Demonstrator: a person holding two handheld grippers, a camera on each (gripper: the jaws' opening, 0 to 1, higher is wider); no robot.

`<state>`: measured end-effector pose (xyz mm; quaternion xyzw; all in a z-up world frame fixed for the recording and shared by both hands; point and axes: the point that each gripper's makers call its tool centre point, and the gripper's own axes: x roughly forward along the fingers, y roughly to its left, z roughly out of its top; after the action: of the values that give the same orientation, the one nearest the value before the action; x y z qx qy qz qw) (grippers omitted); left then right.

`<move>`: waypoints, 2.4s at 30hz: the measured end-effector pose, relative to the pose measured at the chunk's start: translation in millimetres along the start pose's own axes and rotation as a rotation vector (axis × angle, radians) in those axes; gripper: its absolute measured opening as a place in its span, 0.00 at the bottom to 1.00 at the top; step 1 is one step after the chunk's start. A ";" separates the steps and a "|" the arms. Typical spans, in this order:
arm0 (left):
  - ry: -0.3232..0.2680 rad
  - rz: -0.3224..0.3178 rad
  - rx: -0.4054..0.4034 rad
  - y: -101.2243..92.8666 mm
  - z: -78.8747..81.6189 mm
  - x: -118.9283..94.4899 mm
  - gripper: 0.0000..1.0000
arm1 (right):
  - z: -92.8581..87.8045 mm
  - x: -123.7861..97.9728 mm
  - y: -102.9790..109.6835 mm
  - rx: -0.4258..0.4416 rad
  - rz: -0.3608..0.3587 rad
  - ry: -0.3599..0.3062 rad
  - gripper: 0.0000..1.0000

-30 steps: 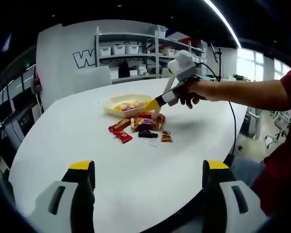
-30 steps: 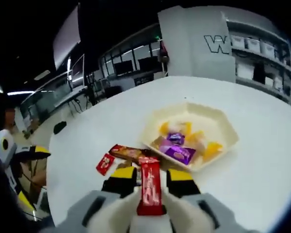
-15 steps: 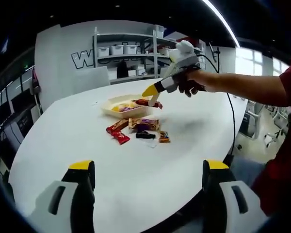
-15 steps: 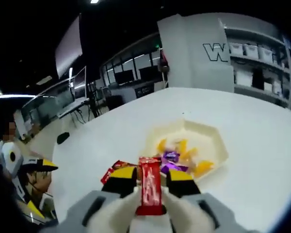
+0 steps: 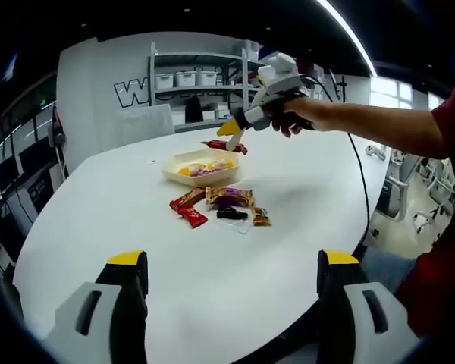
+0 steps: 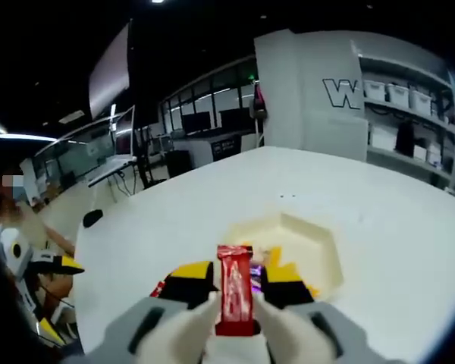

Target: Place the target food into the container with the food tongs after gripping and lifting it, then release it inside without dropping or visibly crushing the food.

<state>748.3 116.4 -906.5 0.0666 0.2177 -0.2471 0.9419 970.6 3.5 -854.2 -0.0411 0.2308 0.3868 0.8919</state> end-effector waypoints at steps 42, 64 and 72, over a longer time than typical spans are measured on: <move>-0.019 0.023 -0.050 6.4 6.1 -8.7 0.99 | 33.4 7.8 -0.4 -0.086 0.001 -0.066 0.23; -0.043 0.030 -0.034 -2.5 10.8 -19.9 0.99 | 14.4 -15.0 35.3 -0.094 0.062 -0.071 0.23; -0.052 0.026 -0.030 -7.5 13.9 -19.1 0.99 | -2.4 -19.1 40.3 -0.080 0.071 -0.055 0.23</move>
<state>734.9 114.9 -885.7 0.0488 0.1958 -0.2333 0.9512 929.8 18.2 -843.6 -0.0579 0.1918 0.4281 0.8812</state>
